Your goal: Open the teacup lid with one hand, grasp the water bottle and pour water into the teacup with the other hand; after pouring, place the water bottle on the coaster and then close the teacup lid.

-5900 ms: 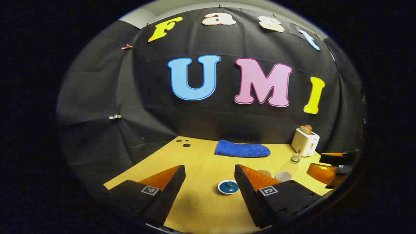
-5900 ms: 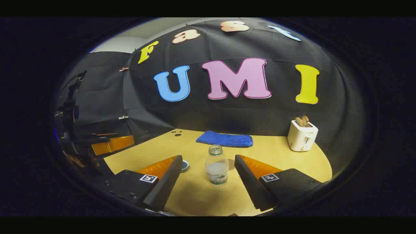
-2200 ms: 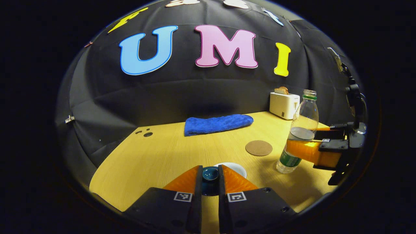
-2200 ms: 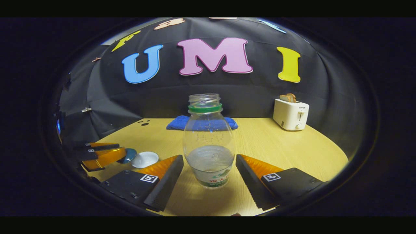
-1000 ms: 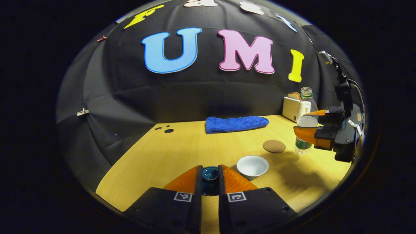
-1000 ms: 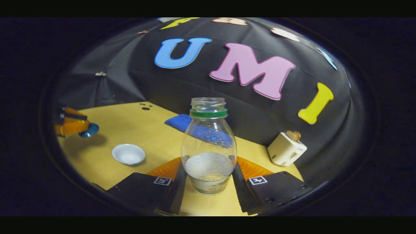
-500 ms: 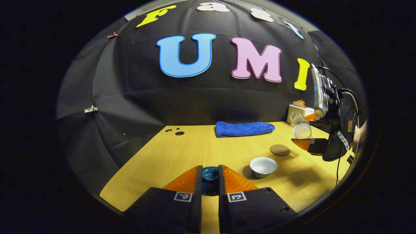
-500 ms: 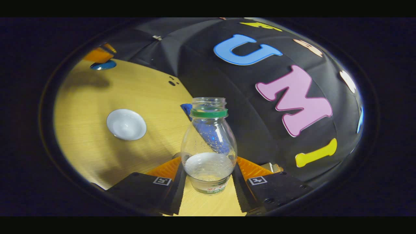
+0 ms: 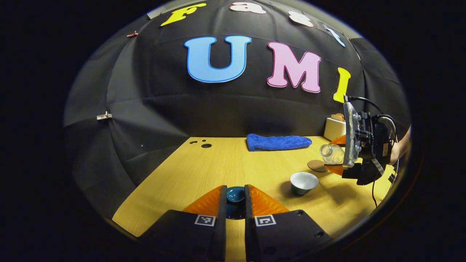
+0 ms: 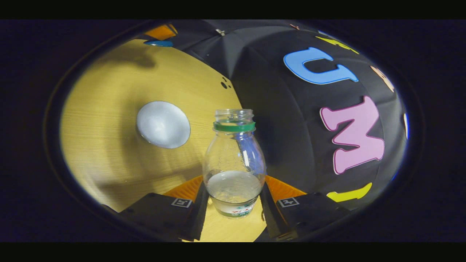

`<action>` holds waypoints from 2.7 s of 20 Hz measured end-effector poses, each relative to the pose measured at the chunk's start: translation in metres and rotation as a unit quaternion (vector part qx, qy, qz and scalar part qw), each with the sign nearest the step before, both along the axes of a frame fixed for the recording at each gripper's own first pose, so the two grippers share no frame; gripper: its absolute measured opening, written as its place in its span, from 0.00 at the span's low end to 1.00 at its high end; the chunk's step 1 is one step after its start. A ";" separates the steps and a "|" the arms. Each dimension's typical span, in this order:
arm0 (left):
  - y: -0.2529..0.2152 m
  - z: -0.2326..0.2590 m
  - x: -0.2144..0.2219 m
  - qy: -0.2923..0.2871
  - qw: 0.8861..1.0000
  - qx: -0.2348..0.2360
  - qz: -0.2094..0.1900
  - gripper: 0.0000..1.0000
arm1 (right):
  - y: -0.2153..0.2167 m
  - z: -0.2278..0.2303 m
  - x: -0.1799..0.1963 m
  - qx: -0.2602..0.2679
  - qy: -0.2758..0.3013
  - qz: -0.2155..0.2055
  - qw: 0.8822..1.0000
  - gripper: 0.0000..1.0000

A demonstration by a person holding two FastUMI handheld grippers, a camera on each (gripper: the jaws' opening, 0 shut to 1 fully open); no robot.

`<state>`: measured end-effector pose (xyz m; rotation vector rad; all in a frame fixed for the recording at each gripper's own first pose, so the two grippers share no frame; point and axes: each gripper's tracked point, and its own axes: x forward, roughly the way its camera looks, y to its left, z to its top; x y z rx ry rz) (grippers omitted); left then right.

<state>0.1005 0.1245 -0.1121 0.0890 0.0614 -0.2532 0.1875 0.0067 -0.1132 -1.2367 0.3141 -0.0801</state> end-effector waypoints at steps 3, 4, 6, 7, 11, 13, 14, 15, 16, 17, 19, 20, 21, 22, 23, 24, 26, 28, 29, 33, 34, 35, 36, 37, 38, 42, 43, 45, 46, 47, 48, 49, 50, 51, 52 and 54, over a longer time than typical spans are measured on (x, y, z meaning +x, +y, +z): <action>0.008 -0.001 0.002 0.001 1.000 -0.001 0.001 0.21 | -0.002 -0.005 0.005 -0.036 0.015 0.005 0.999 0.70; 0.011 -0.001 0.004 0.002 1.000 -0.002 0.002 0.21 | -0.003 -0.005 0.004 -0.050 0.019 0.006 0.999 0.70; 0.015 -0.003 0.006 0.004 1.000 -0.004 0.005 0.22 | -0.003 -0.007 0.008 -0.073 0.023 0.008 0.997 0.70; 0.018 -0.003 0.006 0.005 1.000 -0.005 0.007 0.25 | -0.003 -0.008 0.009 -0.081 0.027 0.009 0.996 0.70; 0.026 -0.006 0.006 0.008 1.000 -0.008 0.010 0.21 | 0.002 -0.009 0.013 -0.121 0.039 0.025 0.992 0.70; 0.031 -0.008 0.006 0.009 1.000 -0.007 0.012 0.21 | 0.003 -0.010 0.013 -0.137 0.044 0.032 0.989 0.66; 0.033 -0.009 0.005 0.010 1.000 -0.007 0.013 0.21 | 0.003 -0.011 0.014 -0.145 0.046 0.034 0.988 0.70; 0.034 -0.009 0.005 0.010 1.000 -0.007 0.014 0.21 | 0.004 -0.012 0.017 -0.156 0.050 0.038 0.986 0.70; 0.037 -0.009 0.005 0.010 1.000 -0.008 0.015 0.25 | 0.004 -0.013 0.019 -0.166 0.053 0.040 0.984 0.70; 0.039 -0.010 0.004 0.011 1.000 -0.009 0.017 0.25 | 0.003 -0.014 0.018 -0.174 0.058 0.043 0.982 0.70; 0.041 -0.012 0.004 0.014 1.000 -0.011 0.020 0.25 | 0.002 -0.014 0.020 -0.195 0.064 0.052 0.977 0.70; 0.043 -0.014 0.004 0.016 1.000 -0.012 0.022 0.21 | 0.002 -0.014 0.020 -0.206 0.066 0.056 0.975 0.70; 0.045 -0.013 0.002 0.016 0.999 -0.013 0.024 0.21 | 0.002 -0.014 0.020 -0.213 0.068 0.060 0.973 0.70; 0.046 -0.015 0.002 0.017 0.999 -0.014 0.025 0.25 | 0.002 -0.016 0.020 -0.216 0.070 0.060 0.972 0.70; 0.047 -0.015 0.002 0.018 0.999 -0.014 0.025 0.21 | 0.001 -0.015 0.021 -0.218 0.072 0.060 0.971 0.70; 0.047 -0.016 0.002 0.019 0.999 -0.014 0.026 0.25 | 0.000 -0.015 0.022 -0.220 0.074 0.060 0.971 0.70; 0.048 -0.017 0.001 0.018 0.999 -0.014 0.026 0.25 | 0.001 -0.016 0.023 -0.228 0.076 0.063 0.969 0.70; 0.048 -0.016 0.000 0.018 0.999 -0.013 0.027 0.25 | 0.004 -0.011 0.026 -0.240 0.073 0.073 0.965 0.70; 0.048 -0.016 -0.001 0.018 0.999 -0.013 0.027 0.25 | 0.003 -0.010 0.026 -0.246 0.072 0.075 0.964 0.70; 0.048 -0.015 -0.004 0.017 0.999 -0.016 0.029 0.25 | 0.003 -0.002 0.032 -0.270 0.069 0.082 0.957 0.70; 0.048 -0.017 -0.004 0.018 0.999 -0.016 0.029 0.21 | 0.003 -0.002 0.032 -0.275 0.072 0.084 0.955 0.70; 0.048 -0.017 -0.005 0.019 0.999 -0.017 0.029 0.25 | 0.004 -0.001 0.033 -0.283 0.074 0.088 0.952 0.70; 0.048 -0.018 -0.005 0.019 0.999 -0.018 0.030 0.25 | 0.005 -0.001 0.034 -0.291 0.077 0.092 0.949 0.70; 0.048 -0.018 -0.006 0.020 0.999 -0.018 0.029 0.25 | 0.006 0.000 0.035 -0.300 0.079 0.092 0.946 0.70; 0.049 -0.019 -0.006 0.020 0.999 -0.018 0.031 0.25 | 0.009 0.000 0.034 -0.304 0.079 0.096 0.945 0.70; 0.049 -0.019 -0.011 0.017 0.999 -0.020 0.032 0.25 | 0.012 0.000 0.032 -0.315 0.083 0.103 0.940 0.70; 0.048 -0.019 -0.012 0.018 0.999 -0.021 0.032 0.25 | 0.012 0.001 0.032 -0.317 0.086 0.104 0.939 0.70; 0.049 -0.021 -0.014 0.019 0.999 -0.022 0.033 0.21 | 0.010 0.001 0.033 -0.318 0.089 0.101 0.939 0.70; 0.049 -0.022 -0.016 0.021 0.999 -0.023 0.032 0.25 | 0.010 0.001 0.033 -0.319 0.091 0.100 0.938 0.70; 0.050 -0.023 -0.017 0.023 0.999 -0.024 0.033 0.21 | 0.010 0.001 0.033 -0.321 0.091 0.100 0.937 0.70; 0.050 -0.025 -0.017 0.024 0.999 -0.025 0.033 0.25 | 0.010 0.002 0.033 -0.324 0.094 0.101 0.936 0.70; 0.050 -0.025 -0.018 0.025 0.999 -0.025 0.034 0.25 | 0.010 0.003 0.034 -0.326 0.095 0.100 0.935 0.70; 0.051 -0.026 -0.019 0.026 0.999 -0.025 0.035 0.25 | 0.010 0.002 0.034 -0.328 0.096 0.099 0.935 0.70; 0.051 -0.026 -0.020 0.027 0.999 -0.026 0.036 0.25 | 0.007 0.003 0.036 -0.330 0.096 0.099 0.934 0.70; 0.052 -0.027 -0.020 0.027 0.999 -0.026 0.037 0.25 | 0.007 0.003 0.036 -0.333 0.096 0.101 0.933 0.70; 0.053 -0.027 -0.020 0.028 0.999 -0.027 0.038 0.25 | 0.011 0.005 0.036 -0.335 0.091 0.105 0.932 0.70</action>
